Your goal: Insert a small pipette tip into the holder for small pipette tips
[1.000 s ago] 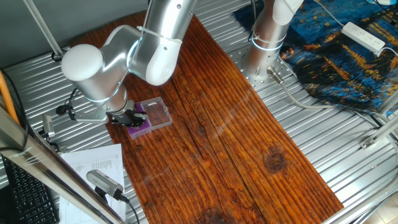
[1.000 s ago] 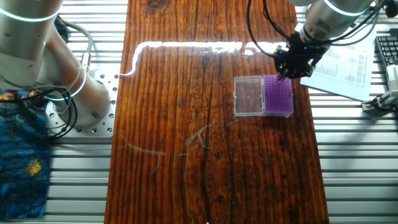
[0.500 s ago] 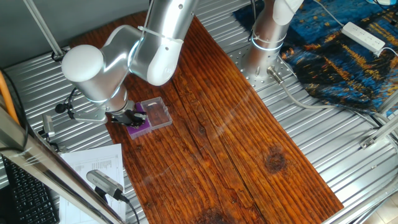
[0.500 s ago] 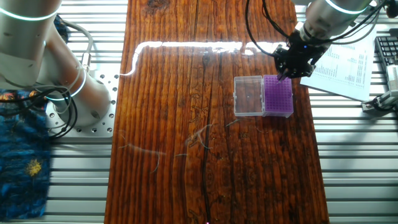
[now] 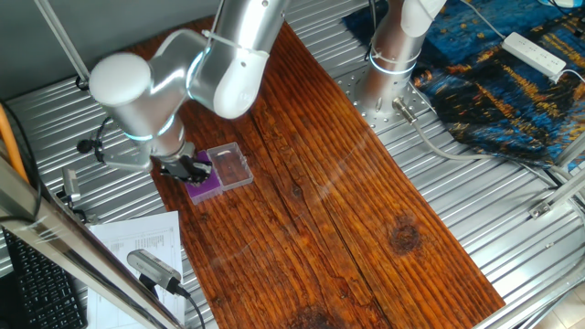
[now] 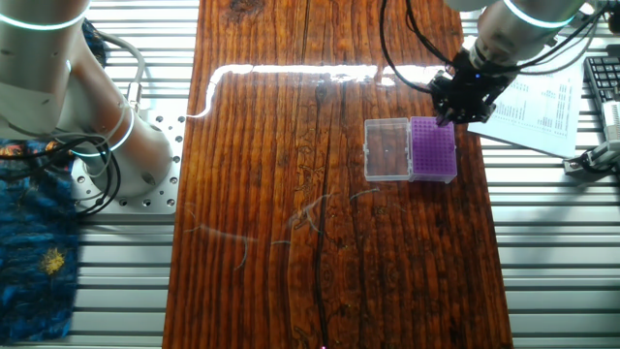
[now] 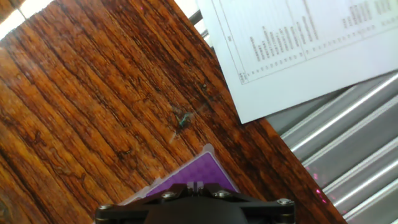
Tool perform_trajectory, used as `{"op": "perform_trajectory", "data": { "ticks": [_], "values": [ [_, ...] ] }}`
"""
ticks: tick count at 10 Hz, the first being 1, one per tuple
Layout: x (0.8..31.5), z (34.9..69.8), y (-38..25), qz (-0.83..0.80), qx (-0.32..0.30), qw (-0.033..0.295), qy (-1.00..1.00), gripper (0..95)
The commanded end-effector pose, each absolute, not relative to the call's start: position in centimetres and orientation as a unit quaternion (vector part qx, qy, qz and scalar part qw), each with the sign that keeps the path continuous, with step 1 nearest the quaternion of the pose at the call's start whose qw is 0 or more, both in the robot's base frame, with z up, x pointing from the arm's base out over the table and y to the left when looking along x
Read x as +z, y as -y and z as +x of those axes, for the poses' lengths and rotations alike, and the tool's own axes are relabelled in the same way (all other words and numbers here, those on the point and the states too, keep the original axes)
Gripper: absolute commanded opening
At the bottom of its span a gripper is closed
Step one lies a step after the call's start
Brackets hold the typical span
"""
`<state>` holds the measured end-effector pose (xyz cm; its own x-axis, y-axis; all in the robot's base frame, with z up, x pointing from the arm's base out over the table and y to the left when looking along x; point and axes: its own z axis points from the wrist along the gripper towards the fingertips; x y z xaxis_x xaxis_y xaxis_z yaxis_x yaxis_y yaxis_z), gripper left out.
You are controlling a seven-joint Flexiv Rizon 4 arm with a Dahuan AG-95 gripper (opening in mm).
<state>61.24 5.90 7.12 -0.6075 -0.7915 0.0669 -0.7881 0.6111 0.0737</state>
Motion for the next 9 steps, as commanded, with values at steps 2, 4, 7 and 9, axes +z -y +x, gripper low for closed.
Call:
{"op": "perform_trajectory", "data": {
  "ticks": [2, 4, 7, 9],
  "values": [
    [6.7, 61.5, -5.9, 0.432, -0.021, 0.02, 0.901, 0.0],
    [6.6, 61.5, -6.0, 0.431, -0.027, 0.016, 0.902, 0.0],
    [6.2, 61.1, -7.1, 0.43, -0.057, 0.003, 0.901, 0.0],
    [6.2, 61.1, -7.2, 0.443, -0.058, 0.009, 0.894, 0.0]
  ]
}}
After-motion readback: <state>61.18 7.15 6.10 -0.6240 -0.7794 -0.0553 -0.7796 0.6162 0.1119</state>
